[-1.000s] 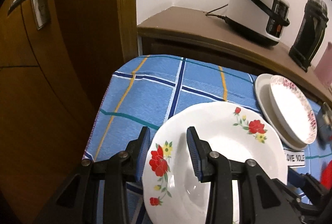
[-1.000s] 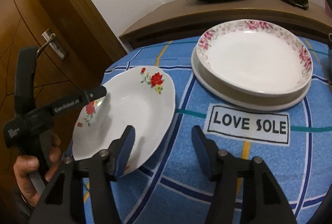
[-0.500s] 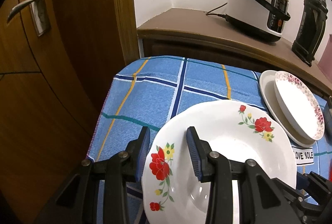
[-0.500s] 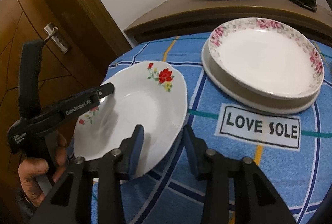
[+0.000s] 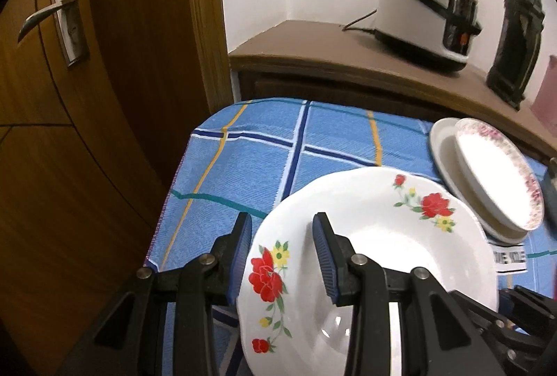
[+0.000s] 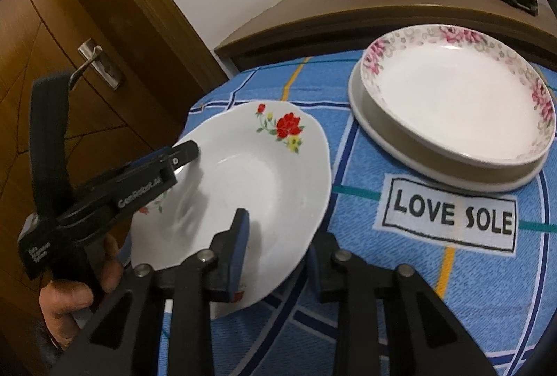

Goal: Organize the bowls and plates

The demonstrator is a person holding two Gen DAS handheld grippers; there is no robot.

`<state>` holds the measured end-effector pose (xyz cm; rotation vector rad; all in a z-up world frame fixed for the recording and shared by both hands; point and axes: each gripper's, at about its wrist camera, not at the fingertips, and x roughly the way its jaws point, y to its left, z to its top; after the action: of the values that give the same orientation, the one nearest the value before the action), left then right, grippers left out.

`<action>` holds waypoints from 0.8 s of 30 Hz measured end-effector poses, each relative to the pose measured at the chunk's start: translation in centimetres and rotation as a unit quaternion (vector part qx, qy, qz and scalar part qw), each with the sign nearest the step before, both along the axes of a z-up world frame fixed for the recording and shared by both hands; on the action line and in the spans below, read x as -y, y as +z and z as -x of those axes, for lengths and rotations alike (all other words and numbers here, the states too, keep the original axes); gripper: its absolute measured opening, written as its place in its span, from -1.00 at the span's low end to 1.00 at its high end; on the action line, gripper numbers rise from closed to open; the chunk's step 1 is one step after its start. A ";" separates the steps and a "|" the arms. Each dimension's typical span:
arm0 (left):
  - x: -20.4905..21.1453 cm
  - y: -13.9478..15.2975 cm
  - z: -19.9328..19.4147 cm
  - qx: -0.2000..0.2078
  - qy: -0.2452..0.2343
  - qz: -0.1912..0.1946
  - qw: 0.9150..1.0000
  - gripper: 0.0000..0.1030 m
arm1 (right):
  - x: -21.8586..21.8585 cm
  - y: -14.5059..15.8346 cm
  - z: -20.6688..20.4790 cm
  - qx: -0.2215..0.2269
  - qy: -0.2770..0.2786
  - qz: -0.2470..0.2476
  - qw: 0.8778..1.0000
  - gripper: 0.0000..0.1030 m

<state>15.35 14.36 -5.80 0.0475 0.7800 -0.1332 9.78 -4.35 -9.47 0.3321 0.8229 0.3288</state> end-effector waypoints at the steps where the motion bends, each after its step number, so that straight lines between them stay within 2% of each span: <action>1: 0.1 0.1 0.2 0.002 -0.001 -0.002 1.000 -0.29 | 0.0 0.0 0.1 0.002 -0.001 -0.002 1.000 -0.41; 6: 0.8 0.5 1.1 0.012 -0.005 -0.016 1.000 -0.33 | 0.5 0.6 0.9 0.020 -0.004 -0.006 1.000 -0.47; 7: 1.0 0.7 1.3 0.008 -0.027 0.008 1.000 -0.55 | 0.4 0.8 1.1 0.026 -0.002 -0.002 1.000 -0.48; 9: 2.0 1.2 2.0 0.004 -0.057 0.037 0.998 -0.58 | 0.0 1.3 1.7 0.041 0.007 0.005 0.999 -0.55; 12: 4.3 1.6 2.8 0.030 -0.056 -0.022 0.998 -0.58 | -0.7 1.7 2.1 0.048 0.013 0.025 0.998 -0.56; 14: 4.5 1.5 2.8 0.025 -0.063 -0.018 0.998 -0.58 | -0.5 1.5 1.9 0.036 0.010 0.021 0.999 -0.57; 17: 3.1 1.7 2.4 0.023 -0.037 -0.015 0.999 -0.58 | 0.5 0.9 1.4 0.016 0.004 0.000 1.000 -0.64; 22: -2.3 2.3 1.5 0.007 0.002 0.023 1.000 -0.56 | 1.1 0.8 1.3 0.007 0.001 -0.010 1.000 -0.66; 24: -4.4 2.0 0.9 -0.008 0.013 0.041 0.999 -0.33 | 1.1 0.7 1.2 0.005 0.001 -0.013 1.000 -0.66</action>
<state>14.45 18.74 -3.76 -0.0418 0.7892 -0.1420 8.61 -5.46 -8.74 0.3530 0.8093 0.3430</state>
